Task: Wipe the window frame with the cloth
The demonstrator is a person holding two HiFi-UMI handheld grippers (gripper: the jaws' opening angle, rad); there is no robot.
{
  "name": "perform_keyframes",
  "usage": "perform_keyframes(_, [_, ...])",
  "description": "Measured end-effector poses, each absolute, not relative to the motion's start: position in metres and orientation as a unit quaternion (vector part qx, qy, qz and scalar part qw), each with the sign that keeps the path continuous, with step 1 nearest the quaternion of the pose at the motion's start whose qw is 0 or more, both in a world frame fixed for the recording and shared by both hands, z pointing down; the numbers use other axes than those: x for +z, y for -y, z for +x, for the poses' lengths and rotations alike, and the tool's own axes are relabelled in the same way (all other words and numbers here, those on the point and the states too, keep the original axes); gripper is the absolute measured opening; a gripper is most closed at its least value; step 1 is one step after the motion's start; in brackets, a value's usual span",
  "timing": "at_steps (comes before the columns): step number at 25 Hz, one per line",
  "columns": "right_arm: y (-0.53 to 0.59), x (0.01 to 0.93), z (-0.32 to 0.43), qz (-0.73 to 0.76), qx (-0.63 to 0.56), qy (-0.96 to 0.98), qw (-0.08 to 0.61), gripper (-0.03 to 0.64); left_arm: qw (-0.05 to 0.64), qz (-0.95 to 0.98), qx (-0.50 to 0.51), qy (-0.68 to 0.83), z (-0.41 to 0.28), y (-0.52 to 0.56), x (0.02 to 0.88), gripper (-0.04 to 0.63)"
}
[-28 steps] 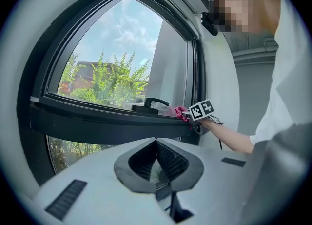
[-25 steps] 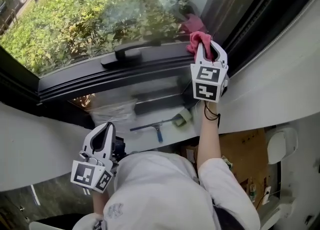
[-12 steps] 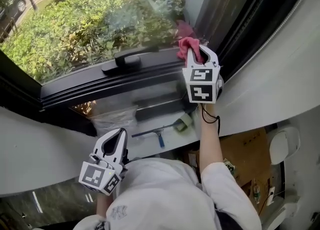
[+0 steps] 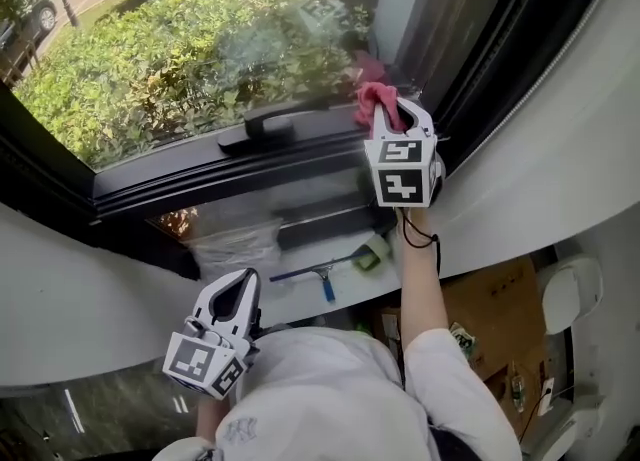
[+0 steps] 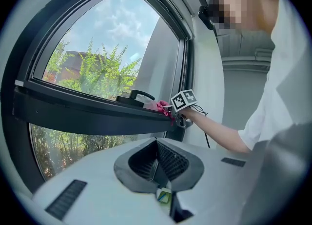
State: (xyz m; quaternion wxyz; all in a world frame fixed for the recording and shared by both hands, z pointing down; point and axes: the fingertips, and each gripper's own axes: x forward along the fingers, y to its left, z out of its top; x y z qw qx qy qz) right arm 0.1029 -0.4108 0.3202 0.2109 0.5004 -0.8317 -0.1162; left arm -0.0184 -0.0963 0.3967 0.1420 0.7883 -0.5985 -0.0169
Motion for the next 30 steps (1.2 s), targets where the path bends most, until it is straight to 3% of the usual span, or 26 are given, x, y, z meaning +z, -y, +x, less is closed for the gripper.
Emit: perform_keyframes(30, [0.382, 0.325, 0.050, 0.517, -0.092, 0.824, 0.214, 0.064, 0.112, 0.828, -0.026, 0.549, -0.069, 0.029, 0.369, 0.009])
